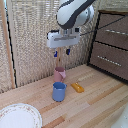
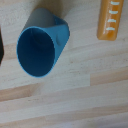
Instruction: Kindly get your arm to the topmost drawer handle. Get a good grip on it, then softly pull to open it.
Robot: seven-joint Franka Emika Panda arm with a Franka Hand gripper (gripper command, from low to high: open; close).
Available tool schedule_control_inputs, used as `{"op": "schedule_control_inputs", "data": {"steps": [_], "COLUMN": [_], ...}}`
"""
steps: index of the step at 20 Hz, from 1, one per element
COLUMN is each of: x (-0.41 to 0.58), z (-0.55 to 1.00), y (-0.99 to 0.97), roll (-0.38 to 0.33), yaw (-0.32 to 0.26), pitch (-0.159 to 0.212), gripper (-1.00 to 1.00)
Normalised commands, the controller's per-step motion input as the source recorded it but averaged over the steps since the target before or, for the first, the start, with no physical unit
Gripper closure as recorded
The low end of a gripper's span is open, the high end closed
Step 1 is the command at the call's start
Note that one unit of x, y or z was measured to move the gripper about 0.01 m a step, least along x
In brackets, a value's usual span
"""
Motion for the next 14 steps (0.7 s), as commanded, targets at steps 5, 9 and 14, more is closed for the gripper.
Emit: {"op": "schedule_control_inputs", "data": {"steps": [5,9,14], "x": [-0.097,-0.064,-0.102], "z": [0.17,0.45,0.31], "y": [0.07,-0.02,-0.13], "roll": [-0.317,-0.272,-0.307], "yaw": [0.046,0.018,0.031], "pitch": [0.000,0.000,-0.001], "gripper": [-1.00,-1.00,-1.00]}}
